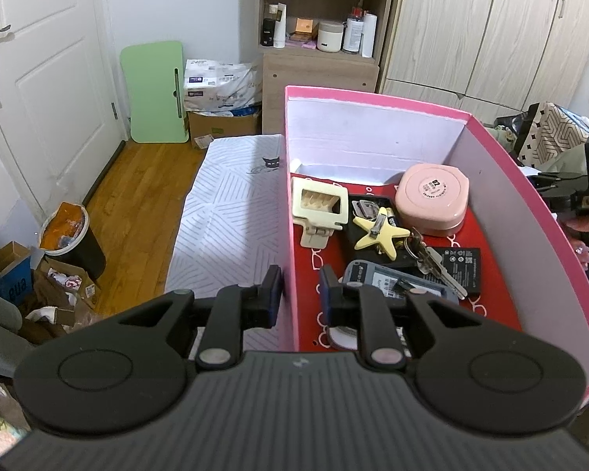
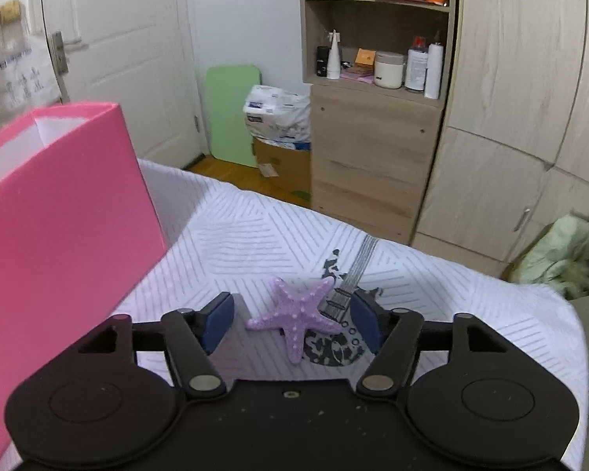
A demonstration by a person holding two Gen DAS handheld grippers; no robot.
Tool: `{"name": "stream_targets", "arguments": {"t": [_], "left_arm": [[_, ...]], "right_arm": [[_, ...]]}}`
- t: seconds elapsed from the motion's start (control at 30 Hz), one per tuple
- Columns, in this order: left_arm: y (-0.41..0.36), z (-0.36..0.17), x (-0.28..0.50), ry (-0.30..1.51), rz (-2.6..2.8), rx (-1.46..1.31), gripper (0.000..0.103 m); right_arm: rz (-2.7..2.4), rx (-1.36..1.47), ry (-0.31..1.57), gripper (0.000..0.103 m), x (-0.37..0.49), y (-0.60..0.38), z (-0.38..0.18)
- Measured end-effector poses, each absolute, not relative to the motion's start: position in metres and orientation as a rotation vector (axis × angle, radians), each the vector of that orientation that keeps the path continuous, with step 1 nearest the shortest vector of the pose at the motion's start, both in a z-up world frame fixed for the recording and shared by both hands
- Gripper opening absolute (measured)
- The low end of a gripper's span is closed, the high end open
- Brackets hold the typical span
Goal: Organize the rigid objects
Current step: 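Grasp the purple starfish on the bed with the right gripper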
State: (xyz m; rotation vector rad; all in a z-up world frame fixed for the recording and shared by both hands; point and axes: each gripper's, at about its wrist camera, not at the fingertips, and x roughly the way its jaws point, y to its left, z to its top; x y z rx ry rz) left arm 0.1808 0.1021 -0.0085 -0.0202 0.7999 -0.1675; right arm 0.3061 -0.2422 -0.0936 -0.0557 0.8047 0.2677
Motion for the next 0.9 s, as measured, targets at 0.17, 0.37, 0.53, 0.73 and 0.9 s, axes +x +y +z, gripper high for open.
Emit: {"name": "stream_targets", "arguments": {"t": [0.17, 0.37, 0.53, 0.73, 0.9], "left_arm": [[0.102, -0.009, 0.181, 0.795, -0.169, -0.022, 0.018], [0.105, -0.008, 0.179, 0.789, -0.168, -0.040, 0.018], [0.105, -0.008, 0.179, 0.787, -0.167, -0.038, 0.018], [0.104, -0.008, 0.180, 0.788, -0.166, -0.034, 0.018], [0.104, -0.008, 0.180, 0.787, -0.168, -0.035, 0.018]], "right_arm": [[0.298, -0.073, 0.793, 0.071, 0.304, -0.243, -0.093], [0.230, -0.041, 0.787, 0.039, 0.303, -0.250, -0.091], [0.179, -0.003, 0.761, 0.039, 0.290, -0.255, -0.088], [0.208, 0.036, 0.683, 0.008, 0.264, -0.252, -0.060], [0.285, 0.024, 0.624, 0.008, 0.241, -0.236, -0.034]]}}
